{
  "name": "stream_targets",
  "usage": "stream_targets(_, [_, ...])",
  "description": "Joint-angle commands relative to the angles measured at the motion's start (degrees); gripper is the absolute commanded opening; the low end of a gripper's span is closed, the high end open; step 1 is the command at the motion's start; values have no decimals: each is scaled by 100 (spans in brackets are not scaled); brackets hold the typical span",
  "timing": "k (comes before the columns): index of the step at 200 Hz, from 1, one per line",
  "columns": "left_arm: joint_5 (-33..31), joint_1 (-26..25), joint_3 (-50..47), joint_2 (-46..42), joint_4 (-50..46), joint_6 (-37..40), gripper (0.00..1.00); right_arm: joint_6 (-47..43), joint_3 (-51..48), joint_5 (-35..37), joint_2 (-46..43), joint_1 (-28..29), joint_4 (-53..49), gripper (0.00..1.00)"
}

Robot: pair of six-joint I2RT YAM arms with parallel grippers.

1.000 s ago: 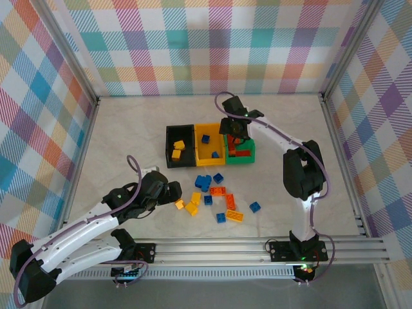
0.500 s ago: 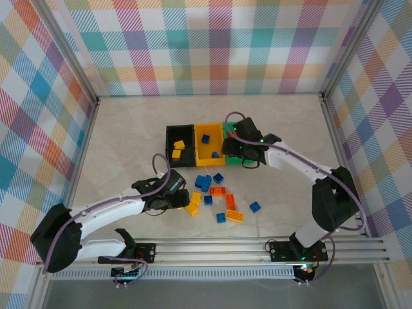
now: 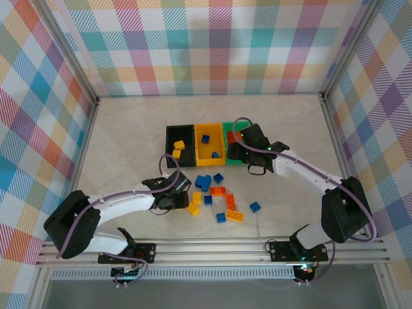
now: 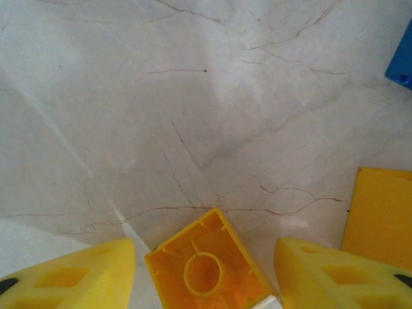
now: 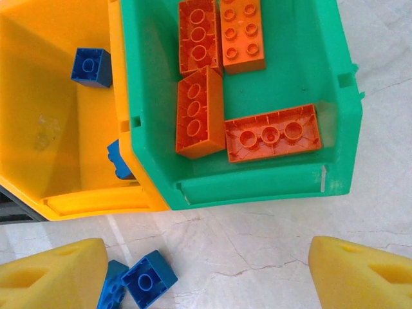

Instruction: Sort the legos into containers by color

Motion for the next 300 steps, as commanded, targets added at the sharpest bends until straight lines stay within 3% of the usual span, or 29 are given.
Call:
stream_targets(1, [-161, -51, -179, -30, -259, 29, 52, 85, -92, -43, -117, -3, 133, 82])
stream_targets(59, [-458, -34, -116, -767, -866, -47, 30, 112, -166, -4, -181, -3, 144, 82])
stream_targets(81, [-569, 99, 333, -1115, -1183, 99, 29, 126, -248, -8, -313, -6, 140, 82])
stream_targets(103, [-735, 559, 1134, -1064, -1314, 450, 28, 117, -322, -35, -455, -3, 115, 82])
stream_targets(139, [-943, 1360, 2504, 116, -951, 1058, 27, 201, -497, -151, -576, -3, 41, 82])
stream_targets(156, [-716, 1691, 3023, 856, -643, 1165, 25, 259, -639, -268, -654, -3, 26, 82])
stream_targets(209, [-701, 1862, 4567, 2741, -675, 1348, 24, 253, -984, -508, -898, 1, -155, 82])
stream_targets(220, [-700, 1866, 4755, 2925, -726, 1350, 28, 227, -1039, -609, -933, 5, -155, 83])
stream_targets(242, [-581, 1859, 4839, 2959, -702, 1292, 50, 195, -1103, -826, -916, 5, -172, 84])
stream_targets(258, [-486, 1855, 4772, 2828, -666, 1245, 60, 184, -1147, -906, -885, 5, -214, 85])
stream_targets(284, [-300, 1805, 4544, 2358, -637, 1173, 71, 118, -1230, -994, -880, 19, -245, 85])
stream_targets(300, [-137, 1667, 4190, 1835, -514, 1073, 83, 8, -1264, -1082, -873, 61, -309, 85])
